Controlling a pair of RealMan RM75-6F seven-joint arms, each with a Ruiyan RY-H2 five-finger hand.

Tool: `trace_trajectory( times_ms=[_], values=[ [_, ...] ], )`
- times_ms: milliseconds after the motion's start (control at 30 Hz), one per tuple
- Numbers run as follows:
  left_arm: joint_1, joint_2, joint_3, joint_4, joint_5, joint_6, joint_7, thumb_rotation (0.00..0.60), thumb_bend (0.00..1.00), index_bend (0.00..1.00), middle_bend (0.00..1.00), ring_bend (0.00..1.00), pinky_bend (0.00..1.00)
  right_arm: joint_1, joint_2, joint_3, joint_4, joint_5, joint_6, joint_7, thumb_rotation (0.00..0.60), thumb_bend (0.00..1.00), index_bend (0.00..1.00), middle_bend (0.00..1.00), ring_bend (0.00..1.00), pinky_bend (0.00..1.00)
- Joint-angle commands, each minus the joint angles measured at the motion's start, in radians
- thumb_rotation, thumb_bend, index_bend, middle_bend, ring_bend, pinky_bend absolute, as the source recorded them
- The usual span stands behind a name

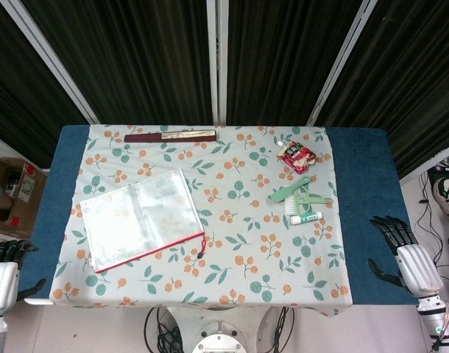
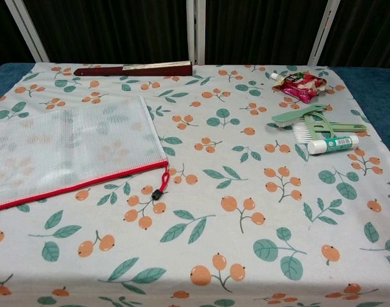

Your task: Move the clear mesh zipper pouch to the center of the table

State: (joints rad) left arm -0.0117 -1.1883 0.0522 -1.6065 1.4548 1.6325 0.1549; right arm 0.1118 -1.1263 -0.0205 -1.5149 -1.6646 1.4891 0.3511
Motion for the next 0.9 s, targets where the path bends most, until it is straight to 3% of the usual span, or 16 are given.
trace_trajectory(
  times_ms=[33, 500, 667, 900],
  values=[
    [-0.005, 0.0, -0.018, 0.016, 0.0, -0.006, -0.003, 0.6, 0.07, 0.33, 0.26, 0.19, 0.17, 0.014, -0.003, 0.01, -0.021, -0.002, -0.009, -0.029, 0.6, 0.27, 0.1, 0.08, 0.0, 0.0],
    [-0.031, 0.05, -0.037, -0.087, 0.077, -0.031, 0.031, 0.6, 0.07, 0.33, 0.26, 0.19, 0.17, 0.028, 0.016, 0.01, -0.028, 0.002, -0.021, -0.008, 0.6, 0.27, 0.1, 0.08, 0.0, 0.0],
    [-0.157, 0.049, -0.059, -0.15, 0.191, -0.16, 0.103, 0.6, 0.07, 0.34, 0.26, 0.19, 0.17, 0.034, 0.036, 0.008, -0.032, -0.016, -0.012, 0.003, 0.6, 0.27, 0.1, 0.08, 0.0, 0.0],
    [-0.424, 0.008, -0.112, -0.21, 0.286, -0.5, 0.18, 0.6, 0.21, 0.35, 0.26, 0.19, 0.17, 0.036, 0.059, 0.005, -0.063, -0.029, -0.005, -0.02, 0.6, 0.27, 0.1, 0.08, 0.0, 0.0]
  ],
)
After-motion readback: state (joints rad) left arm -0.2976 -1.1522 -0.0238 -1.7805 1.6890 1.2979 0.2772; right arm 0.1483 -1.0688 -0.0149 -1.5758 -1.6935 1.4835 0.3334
